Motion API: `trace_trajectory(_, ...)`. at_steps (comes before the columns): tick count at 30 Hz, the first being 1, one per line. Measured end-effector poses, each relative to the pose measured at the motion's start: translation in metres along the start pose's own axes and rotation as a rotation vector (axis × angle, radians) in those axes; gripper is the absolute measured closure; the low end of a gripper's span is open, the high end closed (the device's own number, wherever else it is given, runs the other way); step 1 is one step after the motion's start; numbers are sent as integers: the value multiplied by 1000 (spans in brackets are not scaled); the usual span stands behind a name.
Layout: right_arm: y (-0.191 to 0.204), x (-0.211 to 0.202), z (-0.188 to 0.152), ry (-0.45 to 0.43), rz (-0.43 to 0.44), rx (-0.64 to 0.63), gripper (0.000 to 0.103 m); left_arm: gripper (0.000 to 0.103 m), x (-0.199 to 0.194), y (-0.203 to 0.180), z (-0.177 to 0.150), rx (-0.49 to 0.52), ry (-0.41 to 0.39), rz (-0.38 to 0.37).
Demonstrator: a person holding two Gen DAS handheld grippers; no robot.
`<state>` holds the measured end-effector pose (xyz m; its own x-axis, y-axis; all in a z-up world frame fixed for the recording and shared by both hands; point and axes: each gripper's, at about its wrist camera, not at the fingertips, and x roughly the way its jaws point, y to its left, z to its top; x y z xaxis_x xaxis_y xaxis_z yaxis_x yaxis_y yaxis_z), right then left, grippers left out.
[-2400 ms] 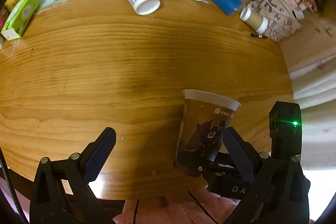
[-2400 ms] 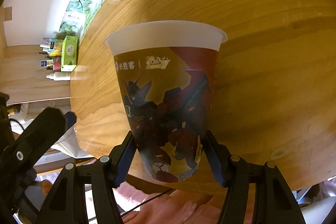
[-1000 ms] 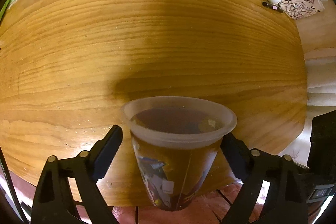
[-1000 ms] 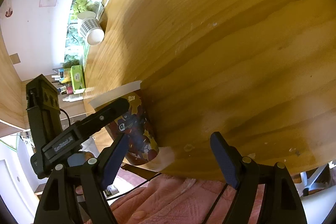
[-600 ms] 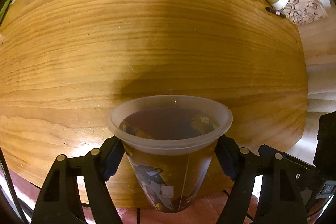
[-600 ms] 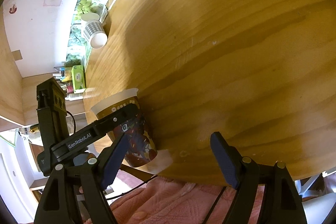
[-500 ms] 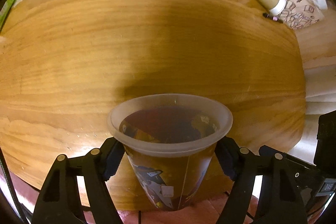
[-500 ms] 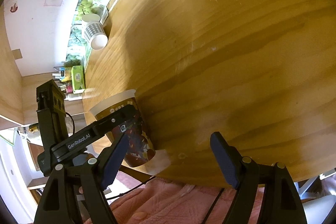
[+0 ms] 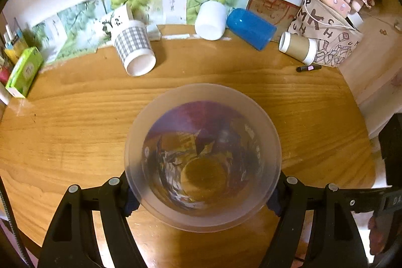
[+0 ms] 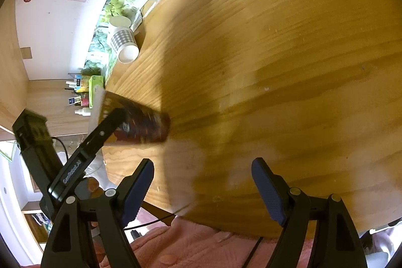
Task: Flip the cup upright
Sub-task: 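Rotate the right gripper to turn the cup rim upward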
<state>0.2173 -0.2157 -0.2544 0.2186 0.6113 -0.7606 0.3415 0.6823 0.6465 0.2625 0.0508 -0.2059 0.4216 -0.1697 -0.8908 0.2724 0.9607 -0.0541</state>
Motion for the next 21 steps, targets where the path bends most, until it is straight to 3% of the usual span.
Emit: trace_trajectory(21, 3, -1, 0, 14, -12, -15, 22, 23, 5, -9, -13, 42, 33, 3)
